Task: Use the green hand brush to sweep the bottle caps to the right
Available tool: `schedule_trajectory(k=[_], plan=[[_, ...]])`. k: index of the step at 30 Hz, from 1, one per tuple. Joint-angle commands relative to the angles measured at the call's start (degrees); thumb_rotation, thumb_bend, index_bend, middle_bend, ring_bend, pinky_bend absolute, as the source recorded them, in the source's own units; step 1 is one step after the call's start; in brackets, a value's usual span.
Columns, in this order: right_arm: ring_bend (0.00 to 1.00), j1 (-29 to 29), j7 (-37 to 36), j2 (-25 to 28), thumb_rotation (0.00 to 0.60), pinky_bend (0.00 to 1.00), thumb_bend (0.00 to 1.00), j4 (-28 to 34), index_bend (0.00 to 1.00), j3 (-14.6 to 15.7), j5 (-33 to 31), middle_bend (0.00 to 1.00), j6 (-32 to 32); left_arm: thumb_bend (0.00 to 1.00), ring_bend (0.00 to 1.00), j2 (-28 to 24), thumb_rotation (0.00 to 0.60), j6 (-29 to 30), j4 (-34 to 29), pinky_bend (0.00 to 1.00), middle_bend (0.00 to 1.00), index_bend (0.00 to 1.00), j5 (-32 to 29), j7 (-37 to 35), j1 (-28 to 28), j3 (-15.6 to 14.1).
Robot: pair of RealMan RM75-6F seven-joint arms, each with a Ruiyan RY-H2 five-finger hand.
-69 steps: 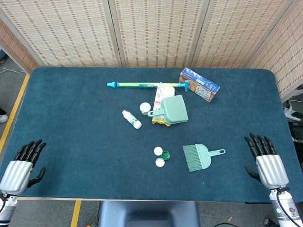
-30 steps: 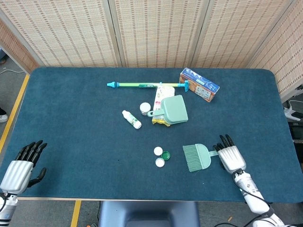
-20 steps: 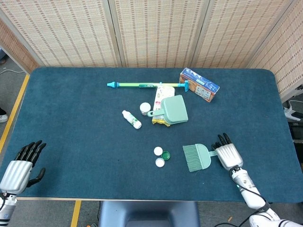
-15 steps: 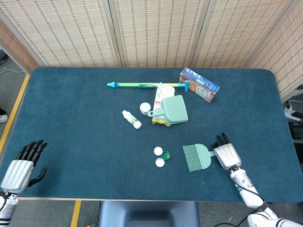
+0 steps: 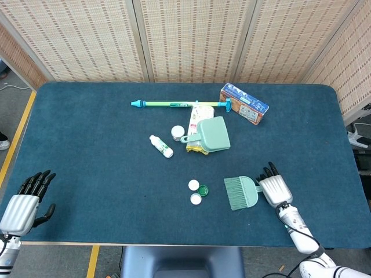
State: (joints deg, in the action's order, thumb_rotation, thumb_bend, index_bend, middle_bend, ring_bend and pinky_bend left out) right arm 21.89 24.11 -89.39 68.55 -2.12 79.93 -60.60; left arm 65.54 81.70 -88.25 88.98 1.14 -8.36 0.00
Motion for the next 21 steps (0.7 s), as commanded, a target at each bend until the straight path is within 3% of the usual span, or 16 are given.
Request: schedule_trajectory(k=[1, 15, 21], plan=[[0.19, 0.1, 0.2, -0.3, 0.6, 0.02, 0.27, -0.3, 0.51, 0.0, -0.1, 0.43, 0.0, 0.42, 0.0, 0.0, 0.6, 0.0, -0.1, 0.1, 0.0, 0.0, 0.0, 0.1, 0.0, 0.0], [0.43, -0.1, -0.9, -1.3, 0.6, 0.08, 0.32, -1.7, 0.79, 0.4, 0.5, 0.67, -1.8, 0.42, 0.0, -0.3, 0.6, 0.7, 0.0, 0.1, 0.0, 0.0, 0.4, 0.0, 0.4, -0.4], [0.49, -0.1, -2.4, -0.4, 0.6, 0.08, 0.33, -1.6, 0.84, 0.8, 3.6, 0.74, -5.2, 0.42, 0.0, 0.1, 0.6, 0.4, 0.0, 0.1, 0.0, 0.0, 0.1, 0.3, 0.2, 0.0]])
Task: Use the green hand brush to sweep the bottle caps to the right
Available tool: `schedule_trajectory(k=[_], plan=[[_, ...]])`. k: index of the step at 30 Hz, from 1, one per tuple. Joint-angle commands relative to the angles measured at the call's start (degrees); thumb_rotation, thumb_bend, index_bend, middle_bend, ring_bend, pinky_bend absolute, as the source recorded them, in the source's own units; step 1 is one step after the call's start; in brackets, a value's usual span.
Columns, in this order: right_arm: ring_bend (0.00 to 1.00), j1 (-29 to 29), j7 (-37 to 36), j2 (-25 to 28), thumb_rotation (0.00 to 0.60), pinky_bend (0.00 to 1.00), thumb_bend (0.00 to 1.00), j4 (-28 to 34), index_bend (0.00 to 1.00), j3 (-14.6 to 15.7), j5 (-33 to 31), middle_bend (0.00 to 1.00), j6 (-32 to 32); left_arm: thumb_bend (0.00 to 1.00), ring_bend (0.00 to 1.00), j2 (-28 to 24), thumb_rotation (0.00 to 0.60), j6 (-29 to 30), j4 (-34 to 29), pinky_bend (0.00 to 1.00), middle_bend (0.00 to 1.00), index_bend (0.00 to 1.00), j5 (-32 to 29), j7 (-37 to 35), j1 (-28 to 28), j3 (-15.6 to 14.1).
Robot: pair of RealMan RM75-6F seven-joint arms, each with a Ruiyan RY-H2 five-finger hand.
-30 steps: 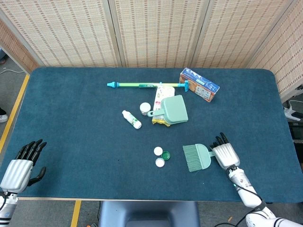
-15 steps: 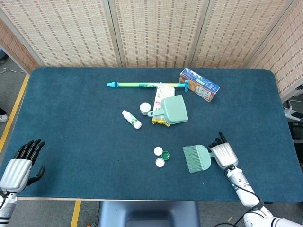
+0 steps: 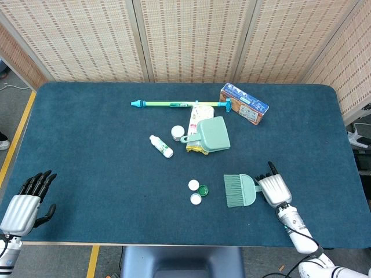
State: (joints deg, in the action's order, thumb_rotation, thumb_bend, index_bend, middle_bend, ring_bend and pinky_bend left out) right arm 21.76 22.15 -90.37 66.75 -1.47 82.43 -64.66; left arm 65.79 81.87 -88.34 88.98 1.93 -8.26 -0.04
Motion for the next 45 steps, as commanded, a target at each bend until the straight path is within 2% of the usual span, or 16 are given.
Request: schedule_trajectory(k=[1, 6, 13, 18, 22, 30, 37, 45], plan=[[0.51, 0.1, 0.0, 1.0, 0.6, 0.09, 0.33, 0.6, 0.86, 0.2, 1.8, 0.76, -1.8, 0.42, 0.0, -0.2, 0.6, 0.3, 0.1, 0.1, 0.0, 0.0, 0.2, -0.6, 0.1, 0.0], [0.54, 1.2, 4.1, 4.2, 0.6, 0.12, 0.37, 4.5, 0.89, 0.2, 3.8, 0.8, -2.7, 0.42, 0.0, -0.4, 0.6, 0.4, -0.4, 0.1, 0.0, 0.0, 0.4, -0.4, 0.0, 0.0], [0.54, 5.4, 15.0, 10.2, 0.6, 0.12, 0.37, 18.5, 0.89, -1.4, 5.6, 0.81, 0.0, 0.42, 0.0, -0.7, 0.6, 0.3, -1.3, 0.1, 0.0, 0.0, 0.5, -0.1, -0.1, 0.0], [0.54, 9.5, 25.6, 10.3, 0.6, 0.12, 0.37, 27.2, 0.89, -3.2, 3.8, 0.81, 5.2, 0.42, 0.0, -1.0, 0.6, 0.8, -1.0, 0.1, 0.0, 0.0, 0.6, -1.0, 0.3, -0.2], [0.54, 13.4, 36.1, 7.7, 0.6, 0.12, 0.37, 30.9, 0.89, -5.0, -1.0, 0.81, 10.0, 0.42, 0.0, -1.2, 0.6, 1.3, -0.8, 0.1, 0.0, 0.0, 0.9, -2.1, 0.4, -0.2], [0.55, 20.7, 54.5, 1.6, 0.6, 0.12, 0.37, 31.9, 0.89, -7.0, -12.8, 0.81, 13.9, 0.42, 0.0, -1.9, 0.6, 1.4, -0.8, 0.1, 0.0, 0.0, 1.0, -3.5, 0.4, -0.1], [0.55, 26.8, 70.6, -1.2, 0.6, 0.12, 0.37, 33.2, 0.89, -5.7, -23.7, 0.82, 11.1, 0.42, 0.0, -2.2, 0.6, 1.5, -1.2, 0.1, 0.0, 0.0, 1.2, -3.7, 0.6, -0.3], [0.55, 32.8, 83.3, -3.0, 0.6, 0.12, 0.37, 35.9, 0.89, -3.1, -32.8, 0.82, 4.8, 0.42, 0.0, -2.4, 0.6, 1.7, -1.0, 0.1, 0.0, 0.0, 1.1, -4.6, 0.5, -0.1]])
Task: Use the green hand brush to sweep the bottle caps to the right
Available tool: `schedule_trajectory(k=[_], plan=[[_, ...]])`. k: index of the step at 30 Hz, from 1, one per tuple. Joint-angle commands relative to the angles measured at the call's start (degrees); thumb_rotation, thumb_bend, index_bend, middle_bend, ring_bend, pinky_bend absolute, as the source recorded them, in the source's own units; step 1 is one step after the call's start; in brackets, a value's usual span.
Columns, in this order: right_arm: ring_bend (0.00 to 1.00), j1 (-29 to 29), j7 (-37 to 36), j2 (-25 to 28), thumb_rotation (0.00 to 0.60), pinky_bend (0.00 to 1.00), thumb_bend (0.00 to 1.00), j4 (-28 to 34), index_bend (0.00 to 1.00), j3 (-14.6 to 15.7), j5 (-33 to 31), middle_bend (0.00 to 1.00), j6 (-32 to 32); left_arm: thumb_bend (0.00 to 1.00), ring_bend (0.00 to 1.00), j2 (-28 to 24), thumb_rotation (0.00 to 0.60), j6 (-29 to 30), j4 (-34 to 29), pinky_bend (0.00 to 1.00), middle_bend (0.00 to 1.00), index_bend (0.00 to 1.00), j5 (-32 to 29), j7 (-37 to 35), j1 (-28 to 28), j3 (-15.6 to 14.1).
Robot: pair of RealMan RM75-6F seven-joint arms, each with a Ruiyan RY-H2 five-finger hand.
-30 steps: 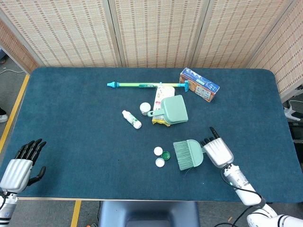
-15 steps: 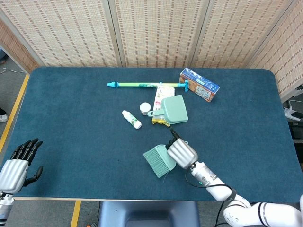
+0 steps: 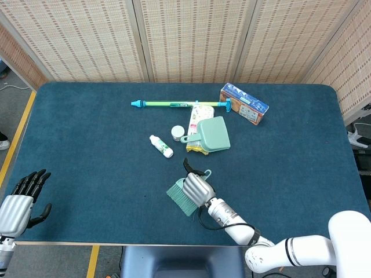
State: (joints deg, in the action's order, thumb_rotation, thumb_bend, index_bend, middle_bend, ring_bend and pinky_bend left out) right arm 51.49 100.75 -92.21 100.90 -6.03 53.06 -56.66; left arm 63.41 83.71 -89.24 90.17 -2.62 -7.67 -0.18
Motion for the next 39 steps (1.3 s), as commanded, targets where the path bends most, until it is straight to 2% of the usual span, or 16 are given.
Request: schedule_trajectory(k=[1, 10, 19, 23, 39], plan=[[0.55, 3.6, 5.8, -1.2, 0.6, 0.12, 0.37, 2.1, 0.89, 1.8, -4.2, 0.82, -4.0, 0.42, 0.0, -0.1, 0.6, -0.1, -0.1, 0.1, 0.0, 0.0, 0.0, -0.1, -0.1, 0.1], [0.55, 8.1, 13.9, -1.2, 0.6, 0.12, 0.37, 3.9, 0.9, 5.7, -11.0, 0.83, -10.8, 0.42, 0.0, -0.3, 0.6, 0.0, 0.2, 0.1, 0.0, 0.0, 0.1, -0.8, 0.0, 0.0], [0.55, 10.4, 14.2, 0.0, 0.6, 0.12, 0.37, 3.0, 0.9, 9.1, -14.2, 0.83, -13.3, 0.42, 0.0, 0.0, 0.6, 0.0, 0.5, 0.1, 0.0, 0.0, 0.2, -0.4, 0.0, 0.0], [0.55, 10.7, 14.0, 0.3, 0.6, 0.12, 0.37, 3.0, 0.9, 9.8, -14.5, 0.83, -13.8, 0.42, 0.0, 0.1, 0.6, -0.1, 0.5, 0.1, 0.0, 0.0, 0.2, -0.3, 0.0, 0.0], [0.56, 11.8, 13.9, 1.5, 0.6, 0.12, 0.37, -0.4, 0.9, 15.8, -17.7, 0.83, -16.8, 0.42, 0.0, 0.5, 0.6, -0.5, 0.5, 0.1, 0.0, 0.0, -0.2, 1.0, -0.1, 0.0]])
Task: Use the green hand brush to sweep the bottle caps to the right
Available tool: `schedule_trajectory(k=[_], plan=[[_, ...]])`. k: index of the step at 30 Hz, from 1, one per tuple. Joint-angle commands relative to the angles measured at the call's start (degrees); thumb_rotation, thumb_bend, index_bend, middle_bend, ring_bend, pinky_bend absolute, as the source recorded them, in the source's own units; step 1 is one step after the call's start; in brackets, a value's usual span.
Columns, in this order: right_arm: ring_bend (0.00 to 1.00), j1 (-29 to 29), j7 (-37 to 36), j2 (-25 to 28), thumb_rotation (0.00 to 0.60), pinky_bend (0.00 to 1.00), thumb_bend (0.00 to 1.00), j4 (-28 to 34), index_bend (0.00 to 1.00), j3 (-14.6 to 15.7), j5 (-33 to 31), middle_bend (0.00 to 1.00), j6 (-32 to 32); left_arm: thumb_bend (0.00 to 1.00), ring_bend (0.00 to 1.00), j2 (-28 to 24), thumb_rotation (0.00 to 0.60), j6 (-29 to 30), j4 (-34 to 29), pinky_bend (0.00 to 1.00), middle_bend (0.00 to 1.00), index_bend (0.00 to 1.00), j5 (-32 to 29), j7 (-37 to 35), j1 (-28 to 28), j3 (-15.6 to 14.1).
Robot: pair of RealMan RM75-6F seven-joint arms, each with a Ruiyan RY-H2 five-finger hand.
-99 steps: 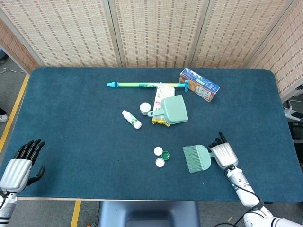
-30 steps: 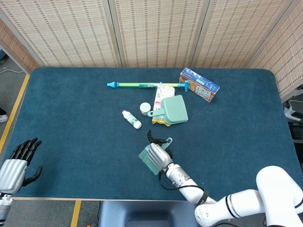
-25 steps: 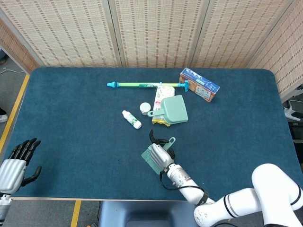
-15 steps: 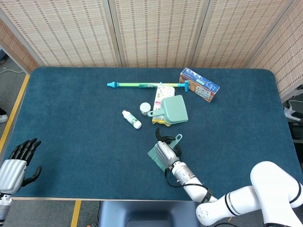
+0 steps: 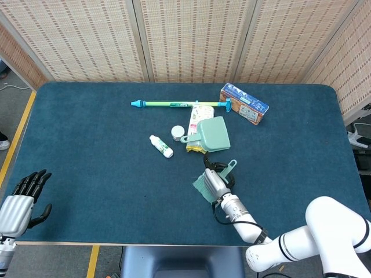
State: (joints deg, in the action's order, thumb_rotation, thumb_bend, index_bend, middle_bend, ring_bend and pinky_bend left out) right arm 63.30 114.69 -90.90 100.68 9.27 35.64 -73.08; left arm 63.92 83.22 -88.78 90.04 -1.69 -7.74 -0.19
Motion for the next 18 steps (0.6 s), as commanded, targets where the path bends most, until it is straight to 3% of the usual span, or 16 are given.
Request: schedule_trajectory(k=[1, 18], plan=[[0.56, 0.0, -0.2, 0.5, 0.6, 0.12, 0.37, -0.3, 0.9, 0.8, -0.6, 0.83, -0.6, 0.42, 0.0, 0.1, 0.6, -0.1, 0.0, 0.1, 0.0, 0.0, -0.1, 0.1, 0.0, 0.0], [0.56, -1.9, -2.7, 3.7, 0.6, 0.12, 0.37, -4.1, 0.9, 6.4, -2.4, 0.83, -1.4, 0.42, 0.0, 0.6, 0.6, -0.8, 0.0, 0.1, 0.0, 0.0, -0.3, 1.8, -0.3, -0.1]])
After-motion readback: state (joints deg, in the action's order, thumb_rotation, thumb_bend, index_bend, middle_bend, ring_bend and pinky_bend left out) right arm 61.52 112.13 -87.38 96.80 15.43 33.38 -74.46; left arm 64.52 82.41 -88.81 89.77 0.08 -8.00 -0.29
